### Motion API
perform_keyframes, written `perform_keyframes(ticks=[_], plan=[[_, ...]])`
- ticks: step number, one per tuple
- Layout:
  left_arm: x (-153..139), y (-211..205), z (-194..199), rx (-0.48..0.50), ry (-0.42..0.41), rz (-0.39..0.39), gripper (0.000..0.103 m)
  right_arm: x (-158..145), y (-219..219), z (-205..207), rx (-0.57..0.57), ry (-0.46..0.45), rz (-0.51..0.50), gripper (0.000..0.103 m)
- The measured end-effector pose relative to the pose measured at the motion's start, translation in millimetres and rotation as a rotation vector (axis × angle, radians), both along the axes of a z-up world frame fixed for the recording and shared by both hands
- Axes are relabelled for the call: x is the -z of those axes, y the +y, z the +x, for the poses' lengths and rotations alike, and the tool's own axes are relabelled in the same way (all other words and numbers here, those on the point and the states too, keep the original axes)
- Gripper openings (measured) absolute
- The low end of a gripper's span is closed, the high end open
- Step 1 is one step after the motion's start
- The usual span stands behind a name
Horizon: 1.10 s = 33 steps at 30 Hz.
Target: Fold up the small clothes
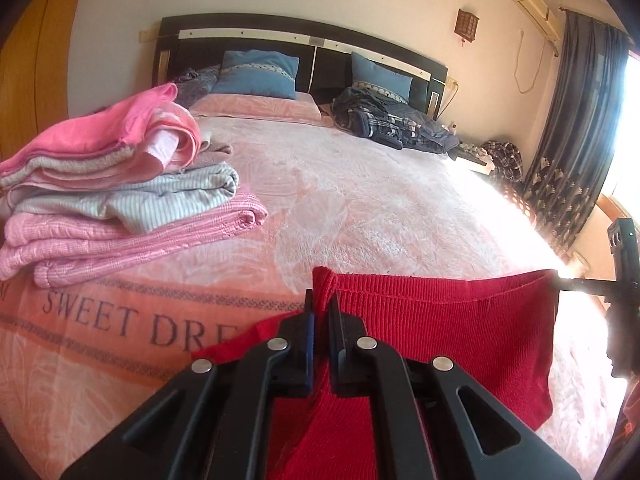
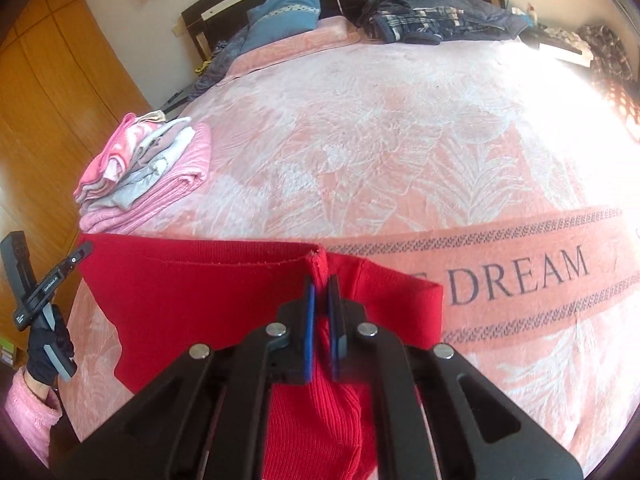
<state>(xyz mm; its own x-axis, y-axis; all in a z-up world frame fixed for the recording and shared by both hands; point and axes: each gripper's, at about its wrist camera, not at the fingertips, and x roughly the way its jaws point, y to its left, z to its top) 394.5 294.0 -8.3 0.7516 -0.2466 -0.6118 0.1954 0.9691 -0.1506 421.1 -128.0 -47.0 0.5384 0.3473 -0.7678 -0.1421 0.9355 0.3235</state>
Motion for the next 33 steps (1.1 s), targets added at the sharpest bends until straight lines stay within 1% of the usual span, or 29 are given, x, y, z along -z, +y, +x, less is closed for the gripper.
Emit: perform_keyframes(ticks=[3, 5, 8, 11, 12, 13, 14, 15, 16, 17, 19, 20, 21, 22, 24, 26, 27, 28, 29, 31, 33], plan=[[28.6, 0.8, 38.3, -0.021, 0.059, 0.022, 0.005, 26.0, 6.3, 40.7, 0.03, 0.031, -0.025, 0.004], [55.9, 2.1, 57.3, -0.042, 0.113, 0.045, 0.005, 50.6, 15.6, 59.0, 0.036, 0.068, -0.078, 0.004], [91.9, 3.6, 73.9, -0.056, 0.182, 0.077, 0.005, 86.2, 23.1, 72.5, 0.042, 0.129, -0.13, 0.004], [116.1, -0.1, 81.4, -0.051, 0.227, 0.125, 0.006, 107.9, 24.7, 74.7, 0.057, 0.159, -0.152, 0.005], [121.6, -0.2, 83.9, -0.052, 0.241, 0.131, 0.007, 112.6, 24.4, 74.6, 0.064, 0.169, -0.157, 0.01], [125.2, 0.5, 85.5, -0.061, 0.252, 0.135, 0.01, 115.8, 22.9, 74.6, 0.073, 0.173, -0.166, 0.015], [126.9, 3.0, 87.2, -0.072, 0.256, 0.128, 0.01, 117.0, 21.2, 74.1, 0.081, 0.169, -0.167, 0.026], [125.9, 5.4, 86.8, -0.086, 0.25, 0.119, 0.01, 115.3, 19.1, 71.6, 0.09, 0.162, -0.167, 0.029], [122.2, 9.0, 85.6, -0.116, 0.233, 0.122, 0.011, 113.1, 15.8, 68.8, 0.099, 0.154, -0.158, 0.03], [115.8, 14.6, 82.0, -0.143, 0.208, 0.12, 0.011, 109.0, 12.6, 64.8, 0.105, 0.145, -0.148, 0.03], [98.8, 30.8, 70.7, -0.214, 0.143, 0.09, 0.011, 95.7, 4.7, 51.0, 0.111, 0.113, -0.123, 0.031], [90.9, 39.8, 63.0, -0.241, 0.125, 0.06, 0.011, 88.0, 0.2, 41.5, 0.108, 0.096, -0.098, 0.031], [83.6, 49.5, 55.0, -0.242, 0.118, 0.016, 0.011, 81.0, -4.5, 30.4, 0.107, 0.087, -0.081, 0.031], [78.5, 54.8, 45.0, -0.221, 0.121, -0.02, 0.012, 75.5, -9.6, 16.6, 0.1, 0.083, -0.059, 0.032], [75.0, 55.9, 17.5, -0.179, 0.146, -0.011, 0.013, 71.0, -17.4, -15.2, 0.064, 0.102, -0.021, 0.035], [78.3, 50.7, -17.0, -0.104, 0.174, -0.004, 0.017, 72.2, -21.3, -51.6, 0.023, 0.126, -0.034, 0.036], [81.3, 47.7, -35.0, -0.083, 0.188, 0.022, 0.02, 75.3, -22.3, -69.5, 0.0, 0.136, -0.05, 0.038], [85.7, 43.8, -51.9, -0.07, 0.207, 0.055, 0.021, 79.6, -23.5, -85.2, -0.014, 0.152, -0.066, 0.039], [90.0, 40.5, -66.1, -0.052, 0.218, 0.057, 0.021, 85.4, -24.6, -100.1, -0.027, 0.172, -0.071, 0.042], [96.6, 35.8, -91.5, -0.031, 0.235, 0.03, 0.022, 98.7, -26.1, -123.0, -0.045, 0.213, -0.059, 0.042], [99.9, 29.3, -108.2, -0.016, 0.241, 0.004, 0.023, 109.9, -24.9, -135.2, -0.052, 0.233, -0.047, 0.042]])
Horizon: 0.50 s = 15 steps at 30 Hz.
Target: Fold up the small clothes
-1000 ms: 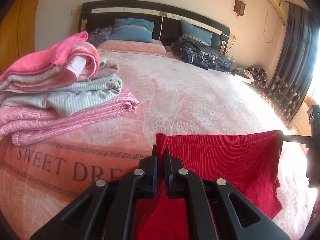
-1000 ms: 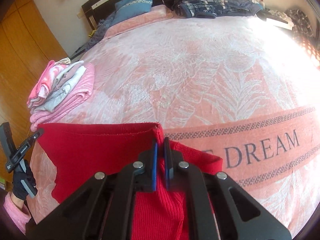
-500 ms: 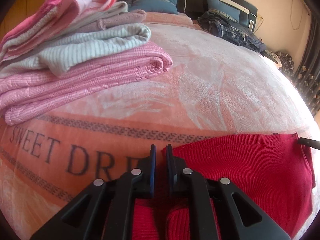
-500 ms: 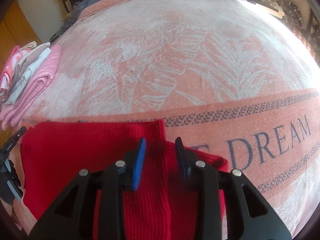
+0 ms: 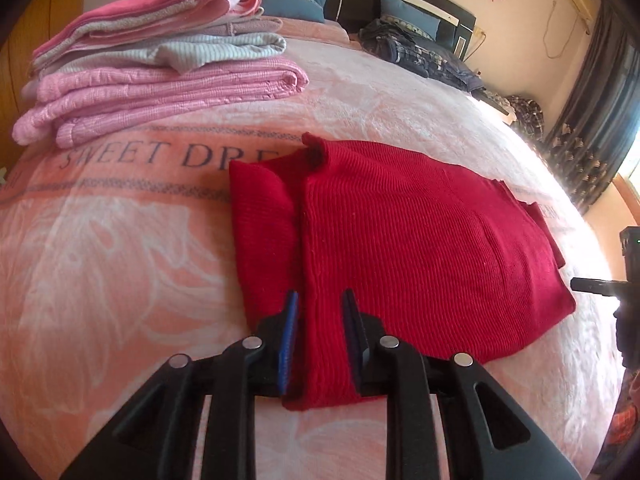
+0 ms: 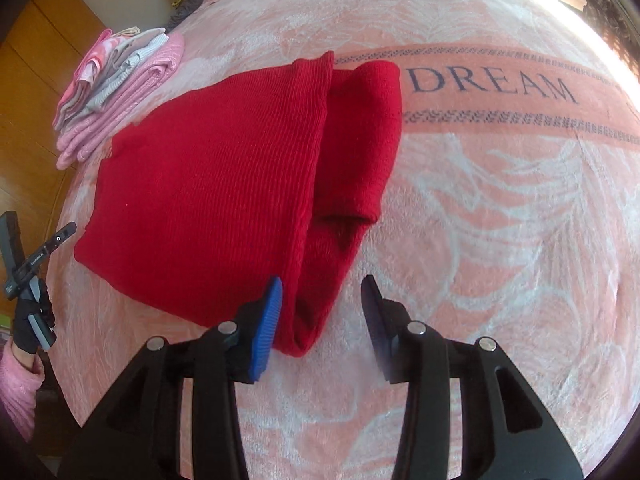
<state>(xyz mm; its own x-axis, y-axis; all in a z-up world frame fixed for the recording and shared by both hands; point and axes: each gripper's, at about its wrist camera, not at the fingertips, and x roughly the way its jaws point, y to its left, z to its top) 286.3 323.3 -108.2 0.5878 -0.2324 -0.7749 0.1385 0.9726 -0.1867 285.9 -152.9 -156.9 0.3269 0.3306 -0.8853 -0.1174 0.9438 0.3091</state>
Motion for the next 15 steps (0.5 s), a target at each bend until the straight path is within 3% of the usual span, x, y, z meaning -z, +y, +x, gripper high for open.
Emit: perform_keyframes(ticks=[2, 4, 6, 10, 15], plan=[[2.6, -8.7, -8.4, 0.009, -0.002, 0.001, 0.025, 7.5, 0.3, -5.1, 0.011, 0.015, 0.044, 0.036], [8.6, -13.5, -10.0, -0.003, 0.025, 0.008, 0.027, 12.8, 3.5, -2.6, 0.011, 0.047, 0.107, 0.019], [16.9, -15.9, -5.4, -0.003, 0.07, -0.026, 0.027, 11.8, 7.6, -2.7, 0.006, 0.055, 0.062, 0.01], [31.5, -15.2, 2.1, -0.013, 0.118, 0.008, 0.027, 15.3, 2.3, -3.2, 0.028, 0.1, 0.002, 0.007], [33.5, -11.7, 4.4, -0.022, 0.134, -0.016, 0.027, 18.2, -8.8, -4.3, 0.06, 0.106, 0.099, 0.01]])
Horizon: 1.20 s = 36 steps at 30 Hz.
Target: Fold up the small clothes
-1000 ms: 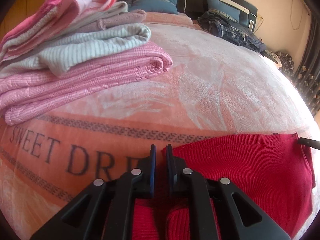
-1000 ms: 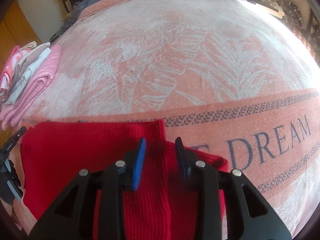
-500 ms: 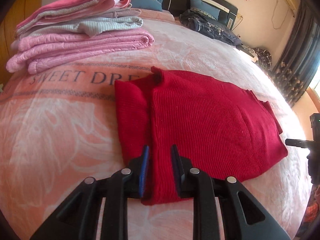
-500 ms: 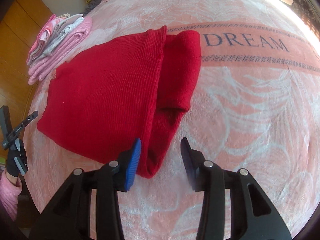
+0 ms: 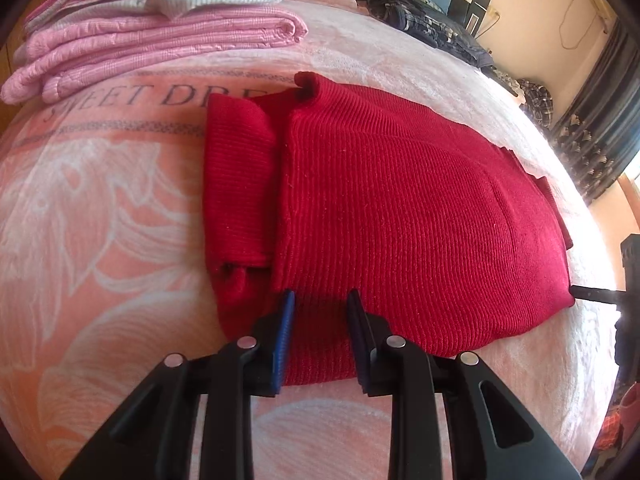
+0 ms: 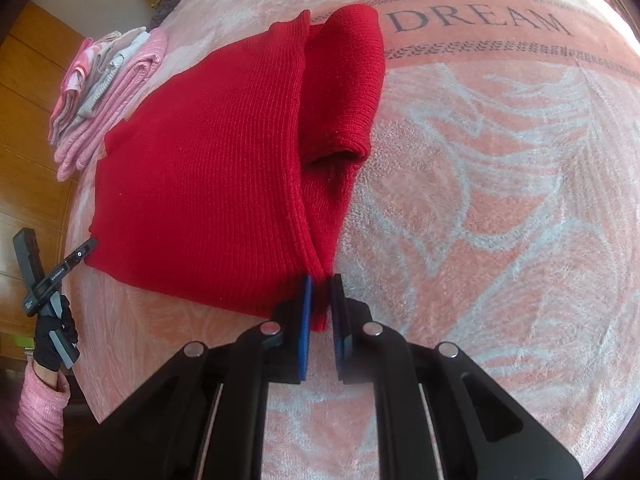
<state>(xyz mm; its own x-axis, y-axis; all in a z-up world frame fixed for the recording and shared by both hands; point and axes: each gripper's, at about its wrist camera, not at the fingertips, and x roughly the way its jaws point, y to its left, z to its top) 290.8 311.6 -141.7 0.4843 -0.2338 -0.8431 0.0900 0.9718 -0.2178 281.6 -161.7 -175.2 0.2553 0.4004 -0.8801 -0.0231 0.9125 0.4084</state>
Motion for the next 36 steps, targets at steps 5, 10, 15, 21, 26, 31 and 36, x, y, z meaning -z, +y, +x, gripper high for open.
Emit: perform_keyframes(ticks=[5, 10, 15, 21, 26, 31, 36], plan=[[-26.7, 0.6, -5.8, -0.013, -0.044, -0.023, 0.036, -24.9, -17.8, -1.1, 0.045, -0.066, 0.102, 0.036], [-55.8, -8.4, 4.3, -0.014, -0.113, -0.016, 0.062, -27.8, -34.9, 15.7, 0.074, -0.054, 0.228, 0.054], [-49.3, -20.9, 26.2, -0.001, -0.08, -0.038, 0.064, -8.2, -37.1, 28.4, 0.086, -0.017, 0.246, 0.055], [-30.2, -26.5, 41.4, -0.003, -0.042, -0.024, 0.065, 8.6, -40.5, 35.0, 0.093, -0.006, 0.294, 0.057], [-16.1, -22.4, 49.4, -0.01, -0.017, -0.019, 0.065, 13.5, -39.4, 46.7, 0.104, -0.016, 0.347, 0.057], [-5.4, -17.6, 52.3, -0.002, -0.002, -0.026, 0.065, 20.2, -35.8, 59.3, 0.12, -0.027, 0.405, 0.057], [-1.2, -16.9, 54.3, 0.007, 0.003, -0.041, 0.067, 21.3, -20.2, 78.9, 0.127, -0.028, 0.382, 0.03]])
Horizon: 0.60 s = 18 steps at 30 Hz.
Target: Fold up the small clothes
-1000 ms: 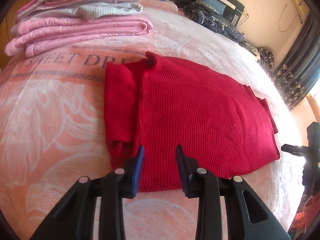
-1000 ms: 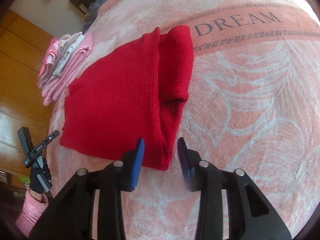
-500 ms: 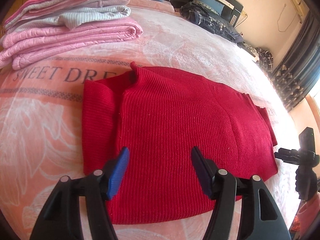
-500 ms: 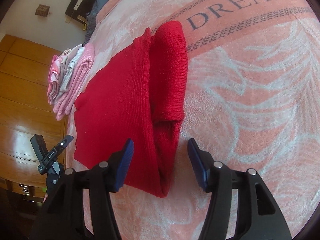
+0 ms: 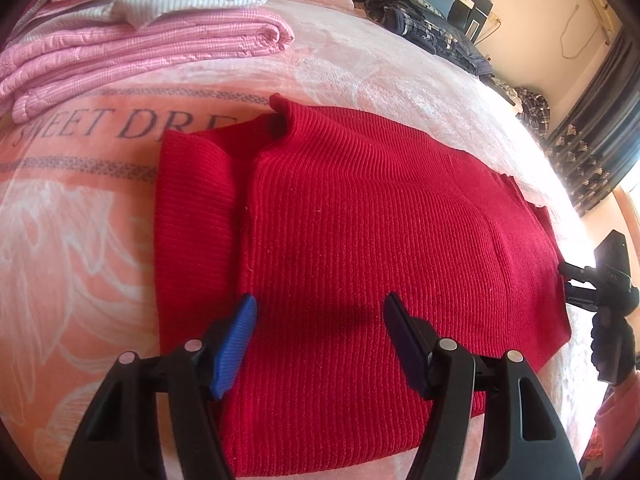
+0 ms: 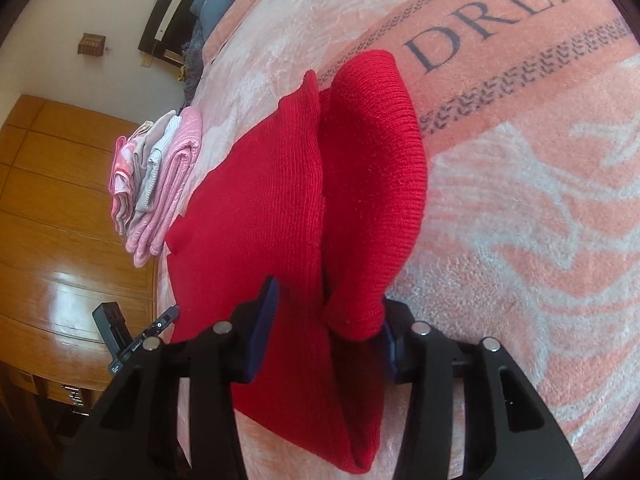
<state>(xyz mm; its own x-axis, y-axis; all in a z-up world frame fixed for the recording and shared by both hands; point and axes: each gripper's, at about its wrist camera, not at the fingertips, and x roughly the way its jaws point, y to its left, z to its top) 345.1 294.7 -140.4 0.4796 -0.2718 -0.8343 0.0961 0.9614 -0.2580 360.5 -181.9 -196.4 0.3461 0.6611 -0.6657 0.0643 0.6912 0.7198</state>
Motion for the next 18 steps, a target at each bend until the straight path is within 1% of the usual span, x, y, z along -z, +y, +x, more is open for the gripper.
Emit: perform_keyframes(ticks=[2, 3, 6, 9, 12, 15, 18], plan=[[1.0, 0.2, 1.1, 0.002, 0.002, -0.001, 0.067, -1.8, 4.3, 3.1, 0.006, 0.004, -0.01, 0.022], [0.9, -0.6, 0.7, 0.008, 0.003, 0.004, 0.067, -4.4, 5.0, 2.3, 0.01, -0.004, -0.017, 0.021], [1.3, -1.6, 0.2, 0.025, 0.002, 0.009, 0.068, -3.4, 6.4, -1.0, 0.015, 0.002, -0.053, 0.019], [2.2, -0.4, 0.6, 0.025, 0.004, -0.002, 0.068, 4.0, 2.8, -1.3, 0.035, 0.022, -0.027, 0.019], [2.7, -1.1, 1.2, 0.029, 0.006, -0.001, 0.068, 4.8, 4.8, -0.5, 0.042, 0.027, -0.043, 0.019], [4.0, -1.5, 2.3, 0.033, 0.008, -0.009, 0.071, 2.1, 6.7, 0.0, 0.057, 0.044, -0.056, 0.019], [0.6, 1.0, 3.1, 0.023, 0.019, -0.03, 0.071, -11.2, 15.9, 1.8, 0.067, 0.05, -0.107, 0.018]])
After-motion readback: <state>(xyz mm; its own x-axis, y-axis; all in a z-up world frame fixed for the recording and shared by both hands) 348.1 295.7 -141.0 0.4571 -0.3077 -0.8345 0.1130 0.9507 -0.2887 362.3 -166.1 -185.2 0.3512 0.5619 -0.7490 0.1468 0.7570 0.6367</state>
